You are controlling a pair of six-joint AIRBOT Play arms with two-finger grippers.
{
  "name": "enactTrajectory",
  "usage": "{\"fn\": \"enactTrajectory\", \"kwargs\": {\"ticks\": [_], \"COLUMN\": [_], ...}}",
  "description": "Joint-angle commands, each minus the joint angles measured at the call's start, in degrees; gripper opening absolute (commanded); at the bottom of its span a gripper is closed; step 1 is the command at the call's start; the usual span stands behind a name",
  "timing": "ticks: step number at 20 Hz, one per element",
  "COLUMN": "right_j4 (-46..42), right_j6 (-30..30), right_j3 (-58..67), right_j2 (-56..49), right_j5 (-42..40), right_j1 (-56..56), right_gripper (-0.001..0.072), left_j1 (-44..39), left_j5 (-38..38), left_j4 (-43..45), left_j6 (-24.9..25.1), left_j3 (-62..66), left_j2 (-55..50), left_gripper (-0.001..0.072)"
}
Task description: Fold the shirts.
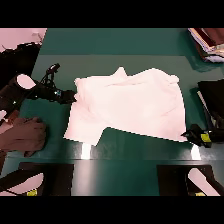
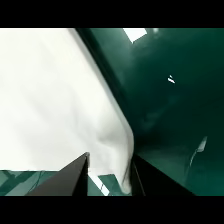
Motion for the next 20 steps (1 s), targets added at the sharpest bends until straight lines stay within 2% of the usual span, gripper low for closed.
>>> {"fn": "enactTrajectory", "kwargs": {"ticks": [1,2,3,4,7,10,13,15,20], "right_j4": [0.6,0.6,0.6,0.6,0.6,0.7,0.7,0.6,0.0], "right_j6": [-0.1,-0.1,-0.1,-0.1,0.0,0.0,0.0,0.0,0.0], "right_j3": [0.0,0.9,2.0,3.7,11.8,25.6,42.1,53.1,72.9], "right_j2": [-3.5,-3.9,-3.7,-2.8,2.3,8.4,12.4,14.2,16.5], "right_j5": [-1.6,-1.4,-1.0,-0.4,1.4,1.1,-1.5,-3.0,-4.2], "right_j1": [4.1,5.2,6.3,7.4,10.5,13.0,14.6,14.6,13.2], "right_gripper": [0.0174,0.0088,0.0037,0.0016,0.0015,0.0015,0.0015,0.0015,0.0015], "left_j1": [0.1,0.1,0.1,0.1,0.1,0.1,0.1,0.1,0.1], "left_j5": [-0.9,-1.1,-1.3,-1.4,-1.7,-5.4,-5.8,-5.8,-5.2], "left_j4": [0.1,0.1,0.3,0.8,2.9,5.8,6.1,6.1,6.1], "left_j6": [0.0,0.0,0.0,-0.1,-1.3,-1.8,-2.2,-4.2,-6.6], "left_j3": [0.1,0.1,0.2,0.2,2.1,10.2,22.9,33.4,58.4], "left_j2": [0.1,0.2,0.5,1.3,6.8,14.7,21.8,24.8,25.9], "left_gripper": [0.0025,0.0025,0.0025,0.0025,0.0025,0.0025,0.0025,0.0025,0.0024]}}
